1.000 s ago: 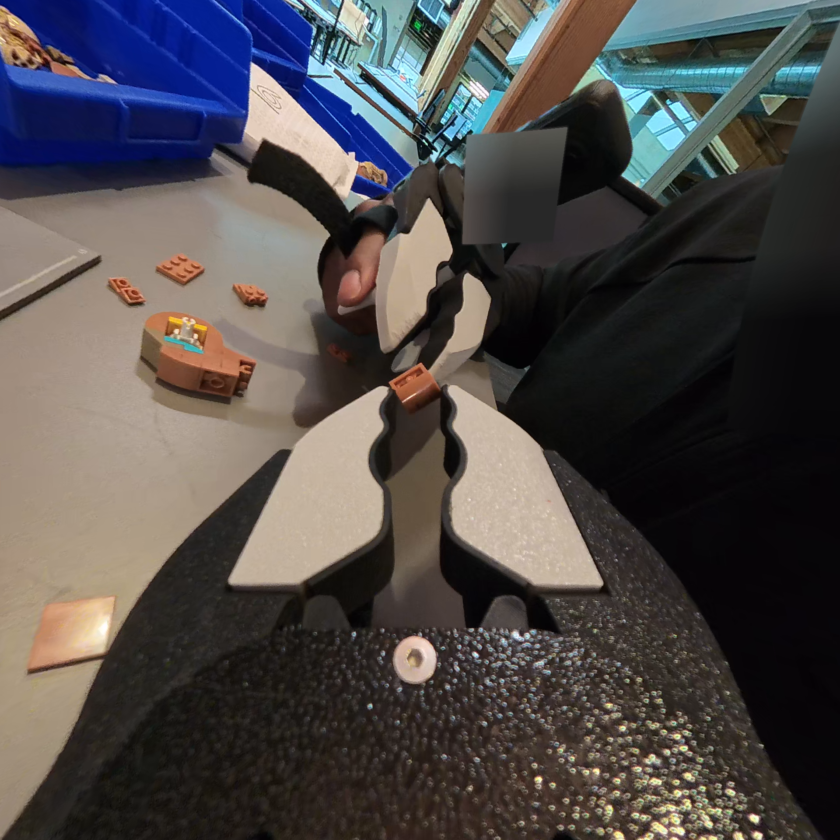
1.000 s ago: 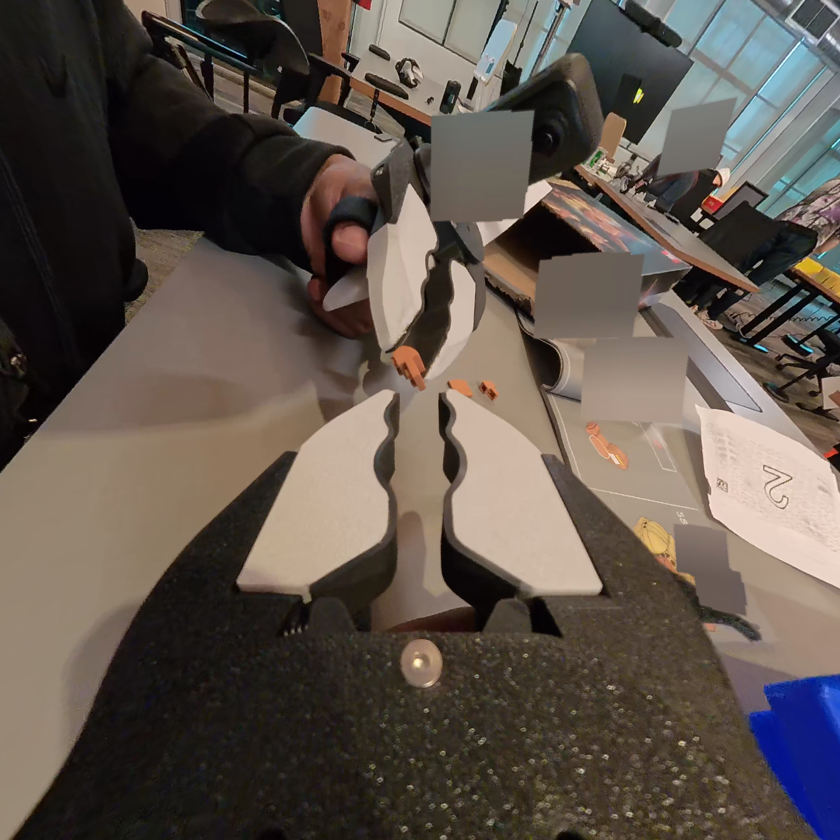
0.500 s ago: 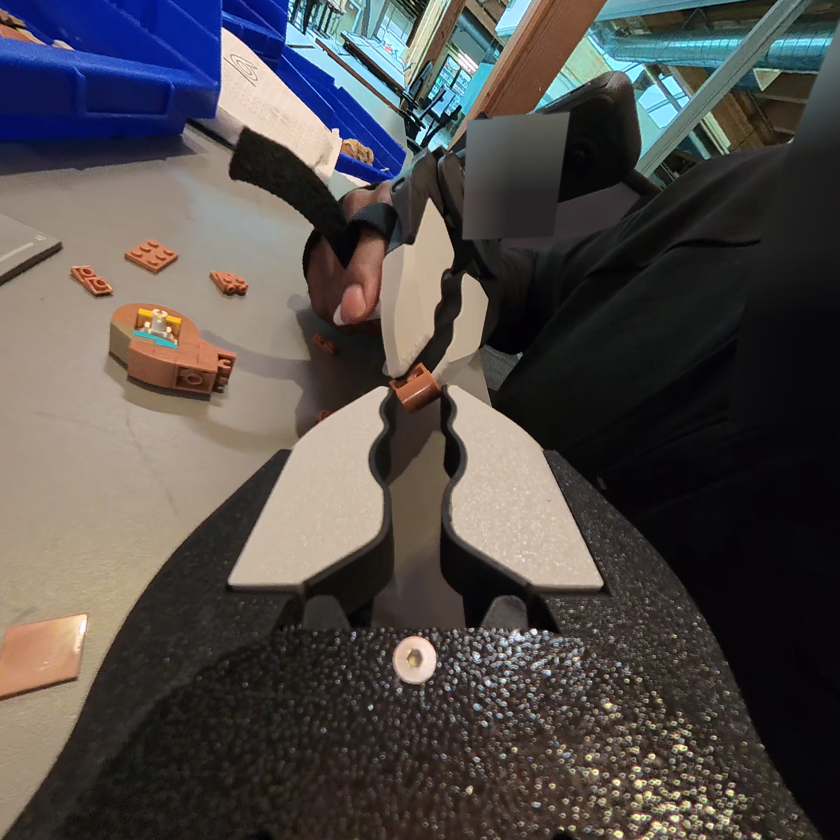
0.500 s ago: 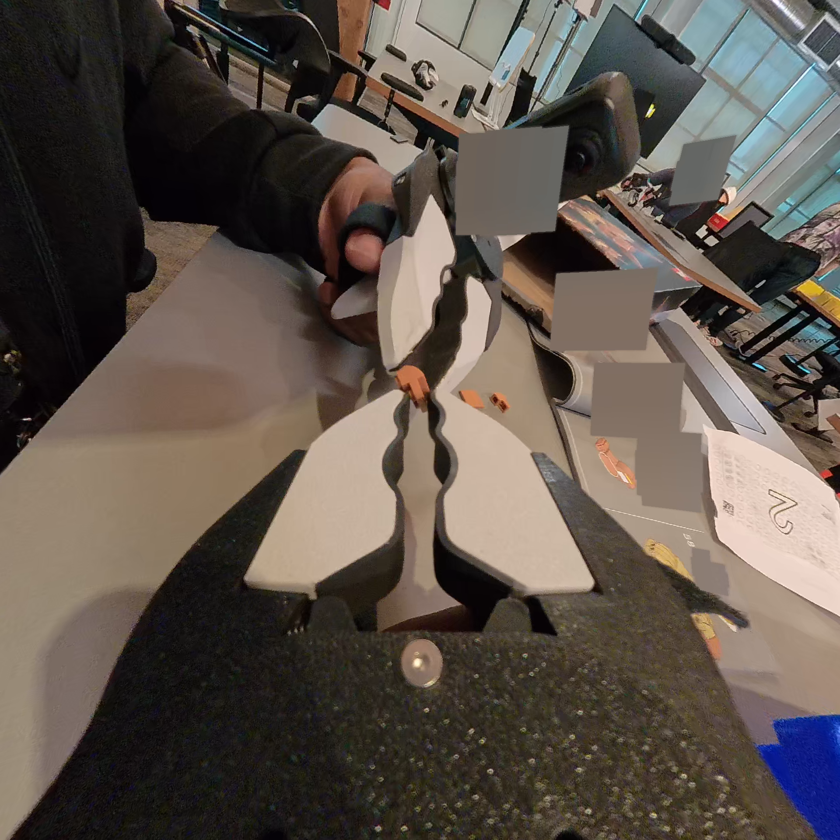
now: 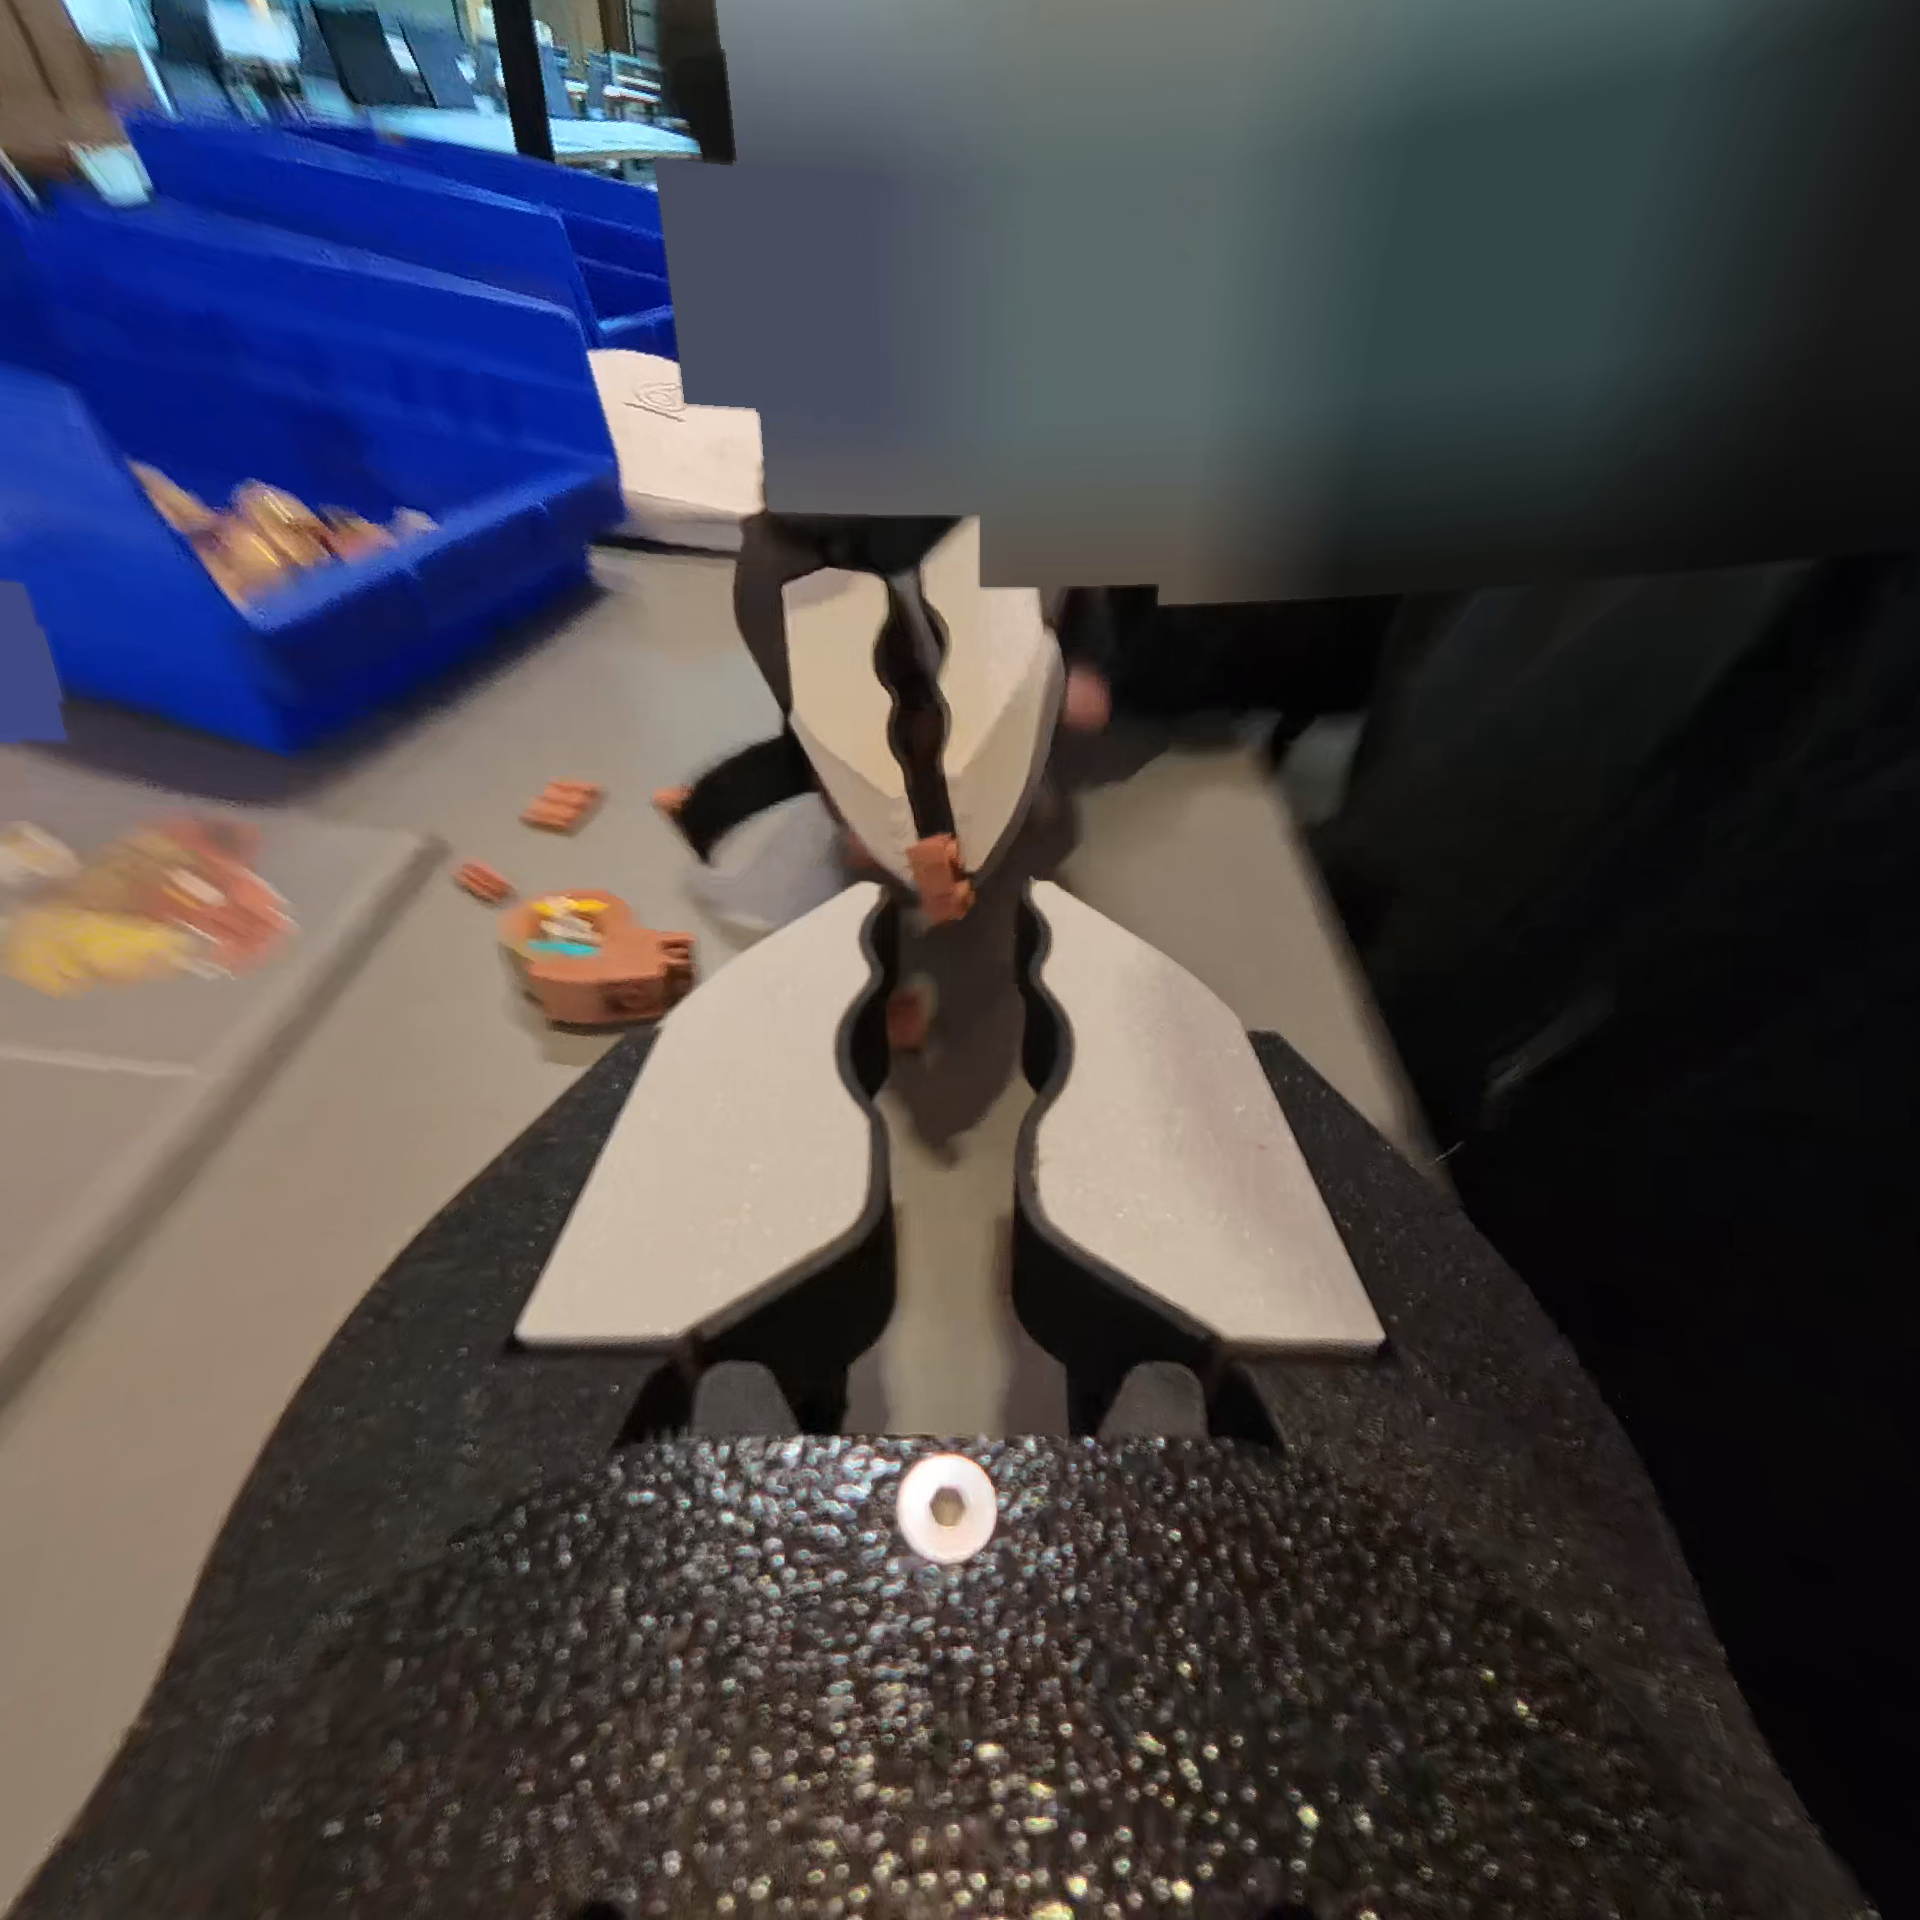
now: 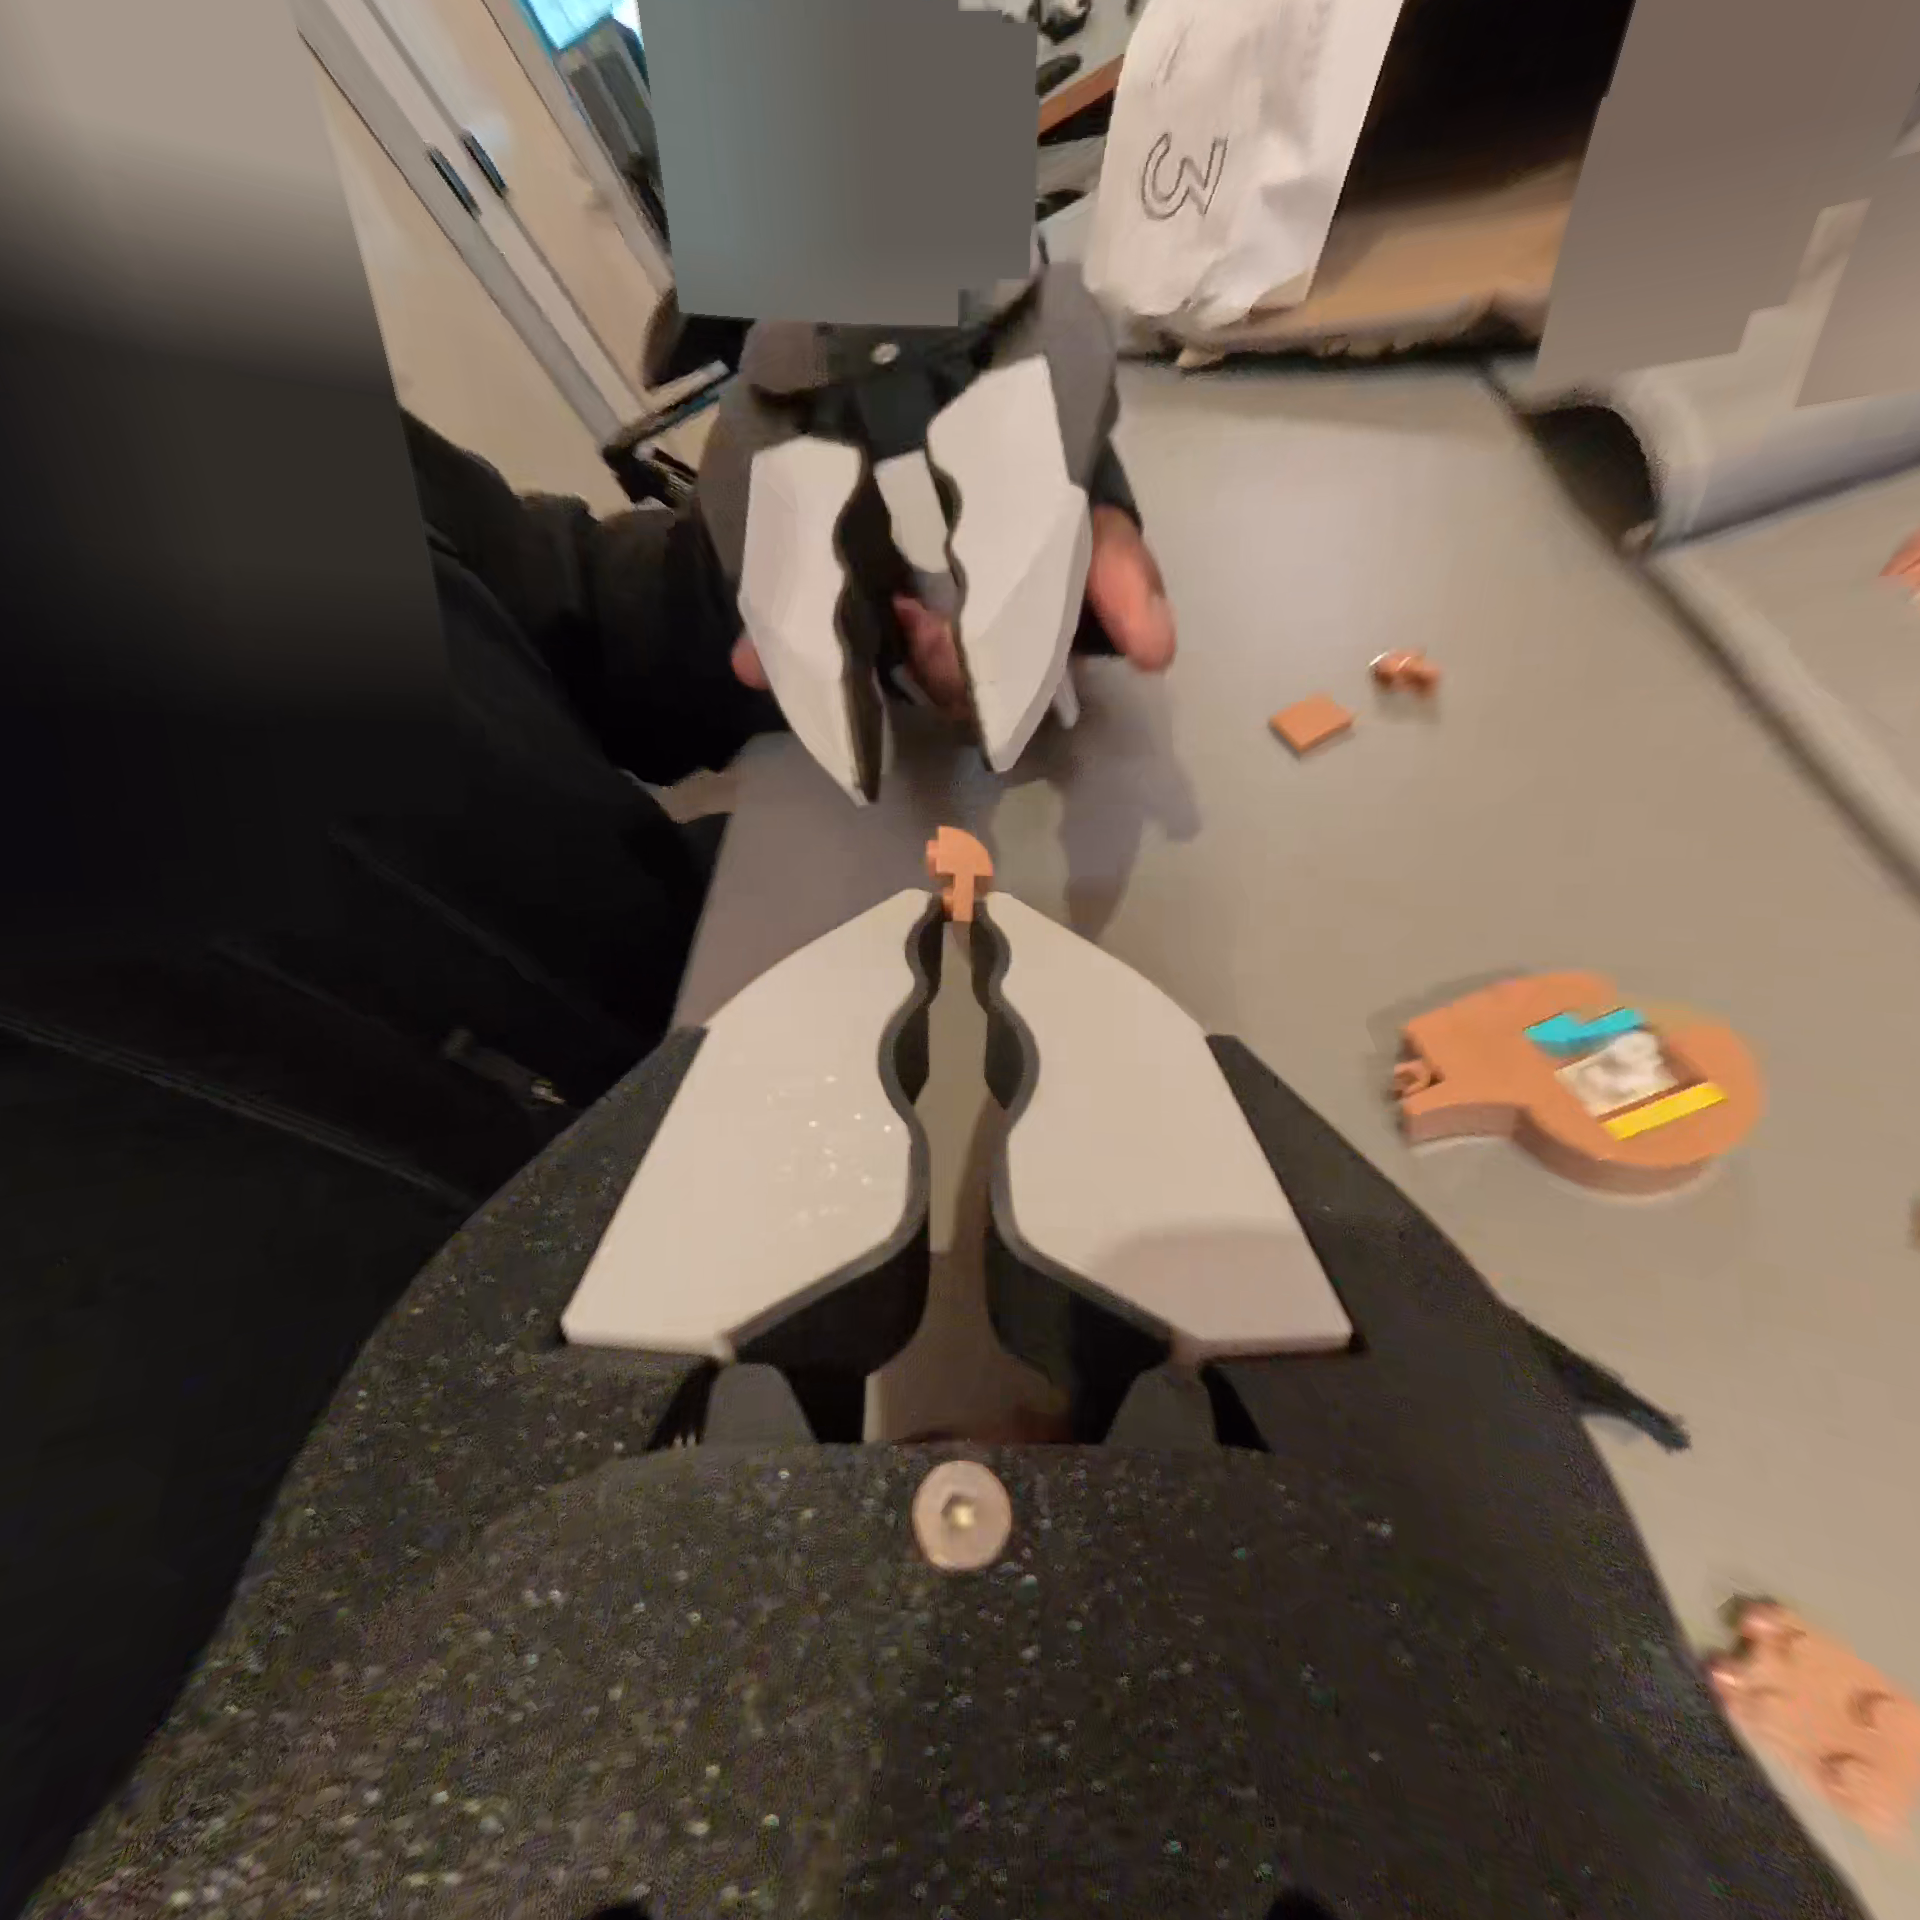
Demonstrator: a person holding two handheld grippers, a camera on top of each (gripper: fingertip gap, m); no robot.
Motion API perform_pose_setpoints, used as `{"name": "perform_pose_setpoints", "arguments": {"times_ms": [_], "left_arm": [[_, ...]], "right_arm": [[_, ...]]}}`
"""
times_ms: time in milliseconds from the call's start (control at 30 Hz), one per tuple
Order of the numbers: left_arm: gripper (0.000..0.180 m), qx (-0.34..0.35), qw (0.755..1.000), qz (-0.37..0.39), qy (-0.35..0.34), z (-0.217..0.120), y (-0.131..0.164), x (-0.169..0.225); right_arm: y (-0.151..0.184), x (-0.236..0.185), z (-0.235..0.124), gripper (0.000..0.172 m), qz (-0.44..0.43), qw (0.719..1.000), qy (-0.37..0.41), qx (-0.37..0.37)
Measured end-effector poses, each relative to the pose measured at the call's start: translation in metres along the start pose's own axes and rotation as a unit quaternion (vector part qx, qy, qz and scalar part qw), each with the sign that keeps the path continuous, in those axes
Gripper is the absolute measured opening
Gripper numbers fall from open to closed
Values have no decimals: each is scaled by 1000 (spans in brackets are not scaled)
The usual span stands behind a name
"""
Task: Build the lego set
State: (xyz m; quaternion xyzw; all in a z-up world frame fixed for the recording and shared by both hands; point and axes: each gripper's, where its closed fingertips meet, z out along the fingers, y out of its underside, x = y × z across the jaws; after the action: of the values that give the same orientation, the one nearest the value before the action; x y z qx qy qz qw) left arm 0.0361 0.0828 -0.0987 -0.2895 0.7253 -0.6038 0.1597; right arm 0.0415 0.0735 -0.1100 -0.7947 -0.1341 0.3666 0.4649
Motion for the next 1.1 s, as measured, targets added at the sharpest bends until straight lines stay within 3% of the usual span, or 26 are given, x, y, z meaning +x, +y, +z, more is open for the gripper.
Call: {"name": "perform_pose_setpoints", "arguments": {"times_ms": [133, 200, 567, 700, 1100], "left_arm": [[24, -64, 976, 203, -42, 4, 15, -1], [25, -66, 964, 253, -38, 7, 18, 0], [28, 17, 934, 356, 24, 7, 6, 14], [30, -9, 912, 409, 35, 12, 15, 16], [23, -38, 886, 457, 66, 22, 25, 21]], "right_arm": [[6, -2, 1, 4, 76, 996, -37, -9], [9, -2, 3, 4, 88, 995, -45, -15], [17, -9, 7, 5, 113, 990, -79, -43], [20, -11, 7, 5, 115, 988, -86, -52], [25, -15, 9, 5, 111, 987, -95, -71]]}}
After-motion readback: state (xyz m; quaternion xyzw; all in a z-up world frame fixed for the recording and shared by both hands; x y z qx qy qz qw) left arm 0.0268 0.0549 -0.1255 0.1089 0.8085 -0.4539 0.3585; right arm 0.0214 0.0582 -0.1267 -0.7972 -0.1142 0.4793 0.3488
